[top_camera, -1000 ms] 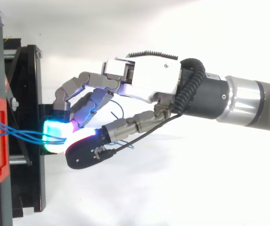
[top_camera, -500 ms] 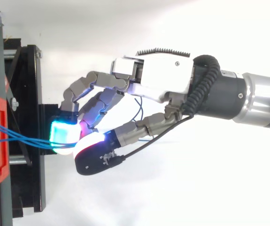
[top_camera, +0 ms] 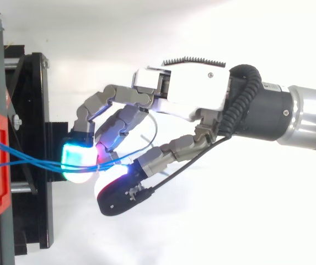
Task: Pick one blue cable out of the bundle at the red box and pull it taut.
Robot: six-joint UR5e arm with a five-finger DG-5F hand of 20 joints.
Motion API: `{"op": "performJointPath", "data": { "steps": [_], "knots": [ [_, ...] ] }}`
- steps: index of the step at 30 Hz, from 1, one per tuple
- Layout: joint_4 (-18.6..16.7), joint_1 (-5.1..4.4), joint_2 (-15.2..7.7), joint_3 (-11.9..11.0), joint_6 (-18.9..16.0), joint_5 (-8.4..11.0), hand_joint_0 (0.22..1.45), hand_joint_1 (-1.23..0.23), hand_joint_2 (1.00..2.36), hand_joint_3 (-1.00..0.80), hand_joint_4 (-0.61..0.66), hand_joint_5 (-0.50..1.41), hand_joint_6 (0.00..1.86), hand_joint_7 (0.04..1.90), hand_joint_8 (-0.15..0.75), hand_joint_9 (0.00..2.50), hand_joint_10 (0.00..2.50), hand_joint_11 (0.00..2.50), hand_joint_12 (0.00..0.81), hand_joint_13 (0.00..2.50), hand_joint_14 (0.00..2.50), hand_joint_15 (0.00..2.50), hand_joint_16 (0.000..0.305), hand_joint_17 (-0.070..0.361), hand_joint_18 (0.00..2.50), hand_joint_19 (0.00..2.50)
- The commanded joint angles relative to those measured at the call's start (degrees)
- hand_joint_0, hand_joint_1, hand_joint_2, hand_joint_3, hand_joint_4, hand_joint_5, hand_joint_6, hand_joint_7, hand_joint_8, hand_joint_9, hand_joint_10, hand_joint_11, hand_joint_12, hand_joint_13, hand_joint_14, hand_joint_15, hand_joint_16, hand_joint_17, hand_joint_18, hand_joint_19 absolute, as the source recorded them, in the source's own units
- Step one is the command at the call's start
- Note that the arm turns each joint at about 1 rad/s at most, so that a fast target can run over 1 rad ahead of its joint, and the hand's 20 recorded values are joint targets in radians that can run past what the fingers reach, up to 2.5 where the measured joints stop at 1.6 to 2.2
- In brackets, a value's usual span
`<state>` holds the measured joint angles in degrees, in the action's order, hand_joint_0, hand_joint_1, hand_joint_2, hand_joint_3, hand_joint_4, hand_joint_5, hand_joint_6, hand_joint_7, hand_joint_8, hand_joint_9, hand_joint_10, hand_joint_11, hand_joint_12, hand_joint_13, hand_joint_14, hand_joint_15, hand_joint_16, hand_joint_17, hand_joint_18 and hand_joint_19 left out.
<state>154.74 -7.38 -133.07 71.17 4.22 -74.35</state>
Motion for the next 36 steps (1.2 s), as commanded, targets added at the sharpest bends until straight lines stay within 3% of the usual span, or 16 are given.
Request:
{"op": "performJointPath", "data": {
  "steps": [1, 22, 31, 36],
  "knots": [
    [-0.1, 0.00, 0.0, -0.1, 0.0, 0.00, 0.68, -0.87, 1.01, -0.39, 0.18, -0.19, 0.88, 0.83, 0.350, 1.07, 0.01, 1.28, 0.371, 0.96, 0.02, 0.63, 0.047, 0.106, 0.66, 0.36],
    [-0.1, -0.44, 0.0, 0.0, 0.0, 0.00, 0.56, -0.73, 1.00, -0.50, 0.19, -0.18, 0.84, 0.85, 0.357, 1.09, 0.01, 1.25, 0.385, 0.94, 0.02, 0.63, 0.048, 0.109, 0.65, 0.42],
    [-0.1, -0.44, 0.0, 0.0, 0.0, 0.00, 0.61, -0.63, 1.01, -0.42, 0.18, -0.16, 0.83, 0.89, 0.353, 1.11, 0.01, 1.28, 0.377, 0.94, 0.02, 0.63, 0.047, 0.106, 0.66, 0.43],
    [-0.1, -0.36, 0.0, -0.1, 0.0, 0.09, 0.62, -0.65, 1.01, -0.36, 0.16, -0.16, 0.84, 0.93, 0.348, 1.11, 0.01, 1.28, 0.376, 0.94, 0.02, 0.63, 0.047, 0.106, 0.66, 0.42]
  ]
}}
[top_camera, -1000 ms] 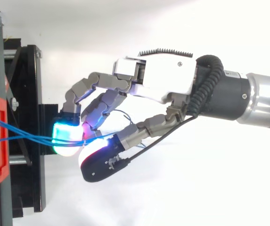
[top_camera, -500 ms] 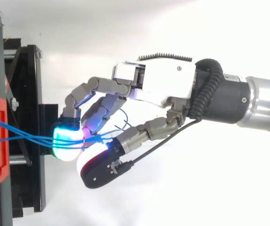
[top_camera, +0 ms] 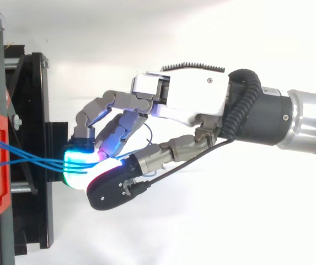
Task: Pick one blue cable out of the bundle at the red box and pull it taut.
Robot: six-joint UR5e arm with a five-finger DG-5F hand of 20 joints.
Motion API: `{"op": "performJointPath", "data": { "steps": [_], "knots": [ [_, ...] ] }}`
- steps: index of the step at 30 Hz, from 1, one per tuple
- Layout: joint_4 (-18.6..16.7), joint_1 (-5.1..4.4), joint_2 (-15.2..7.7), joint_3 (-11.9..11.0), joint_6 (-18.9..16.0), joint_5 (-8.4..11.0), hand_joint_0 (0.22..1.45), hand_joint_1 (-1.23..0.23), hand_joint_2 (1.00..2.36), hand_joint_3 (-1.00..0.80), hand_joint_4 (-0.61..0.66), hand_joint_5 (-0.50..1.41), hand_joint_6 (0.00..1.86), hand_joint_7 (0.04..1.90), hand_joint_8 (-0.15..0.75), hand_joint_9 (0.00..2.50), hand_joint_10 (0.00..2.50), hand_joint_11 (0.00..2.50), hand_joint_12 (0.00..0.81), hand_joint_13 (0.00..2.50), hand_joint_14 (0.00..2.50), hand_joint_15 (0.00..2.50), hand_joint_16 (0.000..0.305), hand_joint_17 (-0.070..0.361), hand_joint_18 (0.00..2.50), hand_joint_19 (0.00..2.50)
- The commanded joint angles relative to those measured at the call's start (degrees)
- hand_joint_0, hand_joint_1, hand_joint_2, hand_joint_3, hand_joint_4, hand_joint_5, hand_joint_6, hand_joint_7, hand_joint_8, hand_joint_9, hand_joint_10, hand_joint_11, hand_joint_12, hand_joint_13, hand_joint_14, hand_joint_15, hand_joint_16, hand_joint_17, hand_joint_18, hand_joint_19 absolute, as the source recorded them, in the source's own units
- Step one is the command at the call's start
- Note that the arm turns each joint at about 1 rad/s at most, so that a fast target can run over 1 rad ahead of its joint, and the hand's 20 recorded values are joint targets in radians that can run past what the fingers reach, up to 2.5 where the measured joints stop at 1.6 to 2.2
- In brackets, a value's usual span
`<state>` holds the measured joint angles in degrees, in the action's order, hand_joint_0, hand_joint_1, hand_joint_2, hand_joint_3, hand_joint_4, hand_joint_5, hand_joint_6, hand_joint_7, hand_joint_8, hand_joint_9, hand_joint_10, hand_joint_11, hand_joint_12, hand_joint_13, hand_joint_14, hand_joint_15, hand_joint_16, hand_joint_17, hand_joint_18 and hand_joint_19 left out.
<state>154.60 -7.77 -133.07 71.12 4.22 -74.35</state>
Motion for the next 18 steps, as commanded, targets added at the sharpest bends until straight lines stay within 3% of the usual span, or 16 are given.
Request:
{"op": "performJointPath", "data": {
  "steps": [1, 9, 12, 15, 18],
  "knots": [
    [0.0, 0.04, 0.0, 0.0, 0.0, 0.08, 0.62, -0.66, 1.01, -0.33, 0.17, -0.16, 0.84, 0.94, 0.353, 1.11, 0.01, 1.27, 0.382, 0.95, 0.02, 0.63, 0.047, 0.106, 0.67, 0.42],
    [-0.1, 0.21, 0.0, 0.1, 0.4, 0.08, 0.64, -0.77, 1.02, -0.24, 0.17, -0.17, 0.89, 0.94, 0.359, 1.11, 0.01, 1.30, 0.383, 0.95, 0.02, 0.63, 0.048, 0.108, 0.69, 0.40],
    [-0.1, 0.21, 0.0, 0.0, 0.4, 0.17, 0.67, -0.83, 1.01, -0.29, 0.15, -0.17, 0.89, 0.97, 0.364, 1.09, 0.01, 1.29, 0.382, 0.95, 0.02, 0.63, 0.048, 0.108, 0.69, 0.38],
    [-0.1, 0.12, 0.0, 0.0, 0.4, 0.17, 0.68, -0.86, 1.00, -0.47, 0.21, -0.17, 0.90, 0.92, 0.360, 1.09, 0.01, 1.31, 0.378, 0.95, 0.02, 0.63, 0.048, 0.108, 0.69, 0.38],
    [-0.1, 0.21, 0.0, 0.0, 0.4, 0.26, 0.59, -0.81, 1.00, -0.50, 0.22, -0.17, 0.90, 0.89, 0.362, 1.11, 0.00, 1.31, 0.377, 0.95, 0.02, 0.63, 0.048, 0.108, 0.69, 0.41]
  ]
}}
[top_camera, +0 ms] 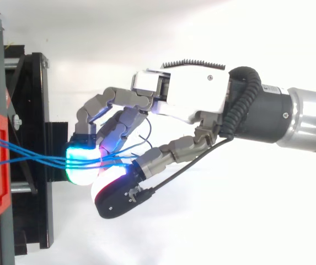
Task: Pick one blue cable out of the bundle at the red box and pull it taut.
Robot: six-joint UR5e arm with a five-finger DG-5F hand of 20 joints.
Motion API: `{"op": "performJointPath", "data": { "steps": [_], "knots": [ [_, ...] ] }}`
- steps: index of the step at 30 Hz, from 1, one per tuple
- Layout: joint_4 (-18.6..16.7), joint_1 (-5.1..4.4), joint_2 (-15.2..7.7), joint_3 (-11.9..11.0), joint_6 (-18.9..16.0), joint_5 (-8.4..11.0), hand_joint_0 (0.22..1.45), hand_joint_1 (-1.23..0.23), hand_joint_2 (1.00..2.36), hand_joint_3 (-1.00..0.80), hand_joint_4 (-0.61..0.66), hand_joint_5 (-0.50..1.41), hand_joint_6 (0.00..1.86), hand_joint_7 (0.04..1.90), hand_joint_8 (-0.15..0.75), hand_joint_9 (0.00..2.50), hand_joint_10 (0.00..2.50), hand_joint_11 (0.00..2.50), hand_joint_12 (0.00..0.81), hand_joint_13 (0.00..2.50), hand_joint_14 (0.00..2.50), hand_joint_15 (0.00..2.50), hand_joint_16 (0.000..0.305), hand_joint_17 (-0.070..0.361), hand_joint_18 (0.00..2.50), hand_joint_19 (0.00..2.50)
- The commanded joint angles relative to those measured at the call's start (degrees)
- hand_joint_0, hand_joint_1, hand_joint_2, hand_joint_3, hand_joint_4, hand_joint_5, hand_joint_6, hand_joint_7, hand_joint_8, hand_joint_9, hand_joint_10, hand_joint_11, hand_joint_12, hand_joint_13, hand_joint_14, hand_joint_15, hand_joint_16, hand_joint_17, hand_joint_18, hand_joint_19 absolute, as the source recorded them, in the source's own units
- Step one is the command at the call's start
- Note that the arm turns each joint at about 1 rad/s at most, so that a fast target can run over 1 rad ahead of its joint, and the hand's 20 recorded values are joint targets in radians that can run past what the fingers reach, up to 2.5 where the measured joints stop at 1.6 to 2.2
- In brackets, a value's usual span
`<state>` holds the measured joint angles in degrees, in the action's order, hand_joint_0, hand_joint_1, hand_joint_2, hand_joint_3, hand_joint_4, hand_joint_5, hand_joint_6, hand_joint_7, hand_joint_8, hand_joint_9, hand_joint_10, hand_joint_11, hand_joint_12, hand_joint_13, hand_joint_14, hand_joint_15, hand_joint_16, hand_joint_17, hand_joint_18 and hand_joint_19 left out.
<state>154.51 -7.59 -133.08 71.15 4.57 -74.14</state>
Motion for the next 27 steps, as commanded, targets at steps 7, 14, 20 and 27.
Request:
{"op": "performJointPath", "data": {
  "steps": [7, 14, 20, 27],
  "knots": [
    [0.0, 0.04, 0.0, 0.0, 0.0, 0.04, 0.61, -0.58, 1.01, -0.40, 0.18, -0.16, 0.87, 0.94, 0.353, 1.13, 0.01, 1.29, 0.380, 0.95, 0.02, 0.64, 0.048, 0.107, 0.68, 0.44],
    [0.0, 0.21, 0.0, 0.0, 0.0, -0.13, 0.61, -0.67, 1.01, -0.23, 0.21, -0.16, 0.90, 0.95, 0.383, 1.12, 0.00, 1.31, 0.399, 0.96, 0.02, 0.62, 0.051, 0.115, 0.71, 0.41],
    [0.0, 0.21, 0.0, 0.0, 0.0, 0.04, 0.65, -0.79, 1.02, -0.15, 0.14, -0.16, 0.92, 1.01, 0.378, 1.12, 0.00, 1.33, 0.394, 0.96, 0.02, 0.62, 0.050, 0.113, 0.72, 0.39],
    [0.0, 0.21, 0.0, -0.1, 0.0, 0.13, 0.71, -0.87, 1.01, -0.29, 0.13, -0.17, 0.92, 1.02, 0.367, 1.11, 0.01, 1.33, 0.379, 0.95, 0.02, 0.63, 0.048, 0.109, 0.71, 0.38]
  ]
}}
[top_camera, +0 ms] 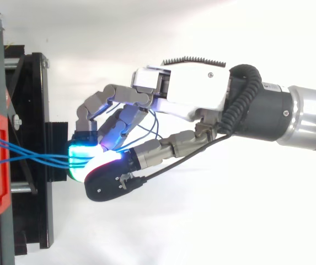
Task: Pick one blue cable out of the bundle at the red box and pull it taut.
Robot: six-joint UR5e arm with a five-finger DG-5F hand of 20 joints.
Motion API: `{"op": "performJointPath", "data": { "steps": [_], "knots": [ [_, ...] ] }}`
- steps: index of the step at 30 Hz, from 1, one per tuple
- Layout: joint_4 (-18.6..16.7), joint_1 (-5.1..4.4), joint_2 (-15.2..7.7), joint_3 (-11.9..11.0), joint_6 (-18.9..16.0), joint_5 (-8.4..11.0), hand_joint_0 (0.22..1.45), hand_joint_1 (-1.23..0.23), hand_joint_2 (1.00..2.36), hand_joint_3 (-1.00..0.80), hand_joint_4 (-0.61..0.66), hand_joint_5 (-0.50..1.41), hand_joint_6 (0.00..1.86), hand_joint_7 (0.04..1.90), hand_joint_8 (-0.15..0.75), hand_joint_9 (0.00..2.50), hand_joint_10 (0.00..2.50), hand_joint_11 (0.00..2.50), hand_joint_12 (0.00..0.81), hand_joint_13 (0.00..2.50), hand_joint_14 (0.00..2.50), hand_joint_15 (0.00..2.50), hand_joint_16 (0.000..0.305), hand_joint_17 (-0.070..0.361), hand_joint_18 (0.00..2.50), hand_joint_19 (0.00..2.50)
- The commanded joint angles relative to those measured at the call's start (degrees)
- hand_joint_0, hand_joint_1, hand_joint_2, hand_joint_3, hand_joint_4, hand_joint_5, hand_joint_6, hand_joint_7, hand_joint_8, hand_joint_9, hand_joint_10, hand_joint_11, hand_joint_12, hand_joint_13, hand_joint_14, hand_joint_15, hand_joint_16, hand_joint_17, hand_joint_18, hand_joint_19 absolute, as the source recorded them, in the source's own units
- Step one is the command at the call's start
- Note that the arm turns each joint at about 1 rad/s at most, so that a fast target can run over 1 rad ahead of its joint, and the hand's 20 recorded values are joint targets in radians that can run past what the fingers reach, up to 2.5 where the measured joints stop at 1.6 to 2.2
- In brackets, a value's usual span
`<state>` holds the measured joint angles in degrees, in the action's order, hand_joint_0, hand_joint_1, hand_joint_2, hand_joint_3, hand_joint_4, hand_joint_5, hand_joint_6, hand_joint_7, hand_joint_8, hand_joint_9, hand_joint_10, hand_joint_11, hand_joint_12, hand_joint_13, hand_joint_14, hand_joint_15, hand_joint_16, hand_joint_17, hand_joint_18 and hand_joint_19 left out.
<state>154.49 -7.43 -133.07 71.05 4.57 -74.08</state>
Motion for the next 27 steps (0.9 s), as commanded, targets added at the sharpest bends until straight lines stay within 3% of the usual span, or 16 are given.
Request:
{"op": "performJointPath", "data": {
  "steps": [1, 4, 6, 7, 13, 20, 27],
  "knots": [
    [0.0, 0.04, 0.0, -0.2, 0.0, 0.07, 0.72, -0.88, 1.01, -0.36, 0.16, -0.17, 0.92, 0.99, 0.366, 1.11, 0.01, 1.33, 0.379, 0.95, 0.02, 0.62, 0.048, 0.109, 0.71, 0.38],
    [0.0, 0.04, 0.0, -0.3, 0.0, 0.07, 0.68, -0.86, 1.00, -0.50, 0.22, -0.16, 0.91, 1.00, 0.366, 1.11, 0.01, 1.32, 0.377, 0.95, 0.02, 0.62, 0.049, 0.109, 0.71, 0.39],
    [0.0, 0.13, 0.0, -0.3, 0.0, 0.07, 0.63, -0.82, 1.00, -0.50, 0.23, -0.16, 0.91, 0.99, 0.365, 1.11, 0.01, 1.31, 0.376, 0.95, 0.02, 0.63, 0.048, 0.109, 0.70, 0.41],
    [-0.1, 0.13, 0.0, -0.3, 0.0, 0.07, 0.58, -0.74, 1.00, -0.50, 0.22, -0.16, 0.90, 0.99, 0.366, 1.12, 0.01, 1.30, 0.382, 0.95, 0.02, 0.63, 0.049, 0.110, 0.71, 0.43],
    [-0.1, 0.22, 0.0, -0.7, 0.0, -0.19, 0.60, -0.52, 1.01, -0.44, 0.19, -0.15, 0.89, 1.03, 0.353, 1.12, 0.01, 1.29, 0.381, 0.94, 0.02, 0.64, 0.048, 0.108, 0.69, 0.47],
    [-0.1, 0.39, 0.0, -1.0, 0.0, -0.28, 0.61, -0.65, 1.01, -0.22, 0.20, -0.16, 0.89, 1.05, 0.377, 1.12, 0.01, 1.28, 0.399, 0.95, 0.02, 0.62, 0.052, 0.117, 0.72, 0.43],
    [-0.1, 0.48, 0.0, -1.0, 0.0, -0.19, 0.63, -0.75, 1.01, -0.15, 0.20, -0.16, 0.91, 1.02, 0.387, 1.12, 0.01, 1.29, 0.405, 0.96, 0.02, 0.62, 0.053, 0.118, 0.73, 0.42]
  ]
}}
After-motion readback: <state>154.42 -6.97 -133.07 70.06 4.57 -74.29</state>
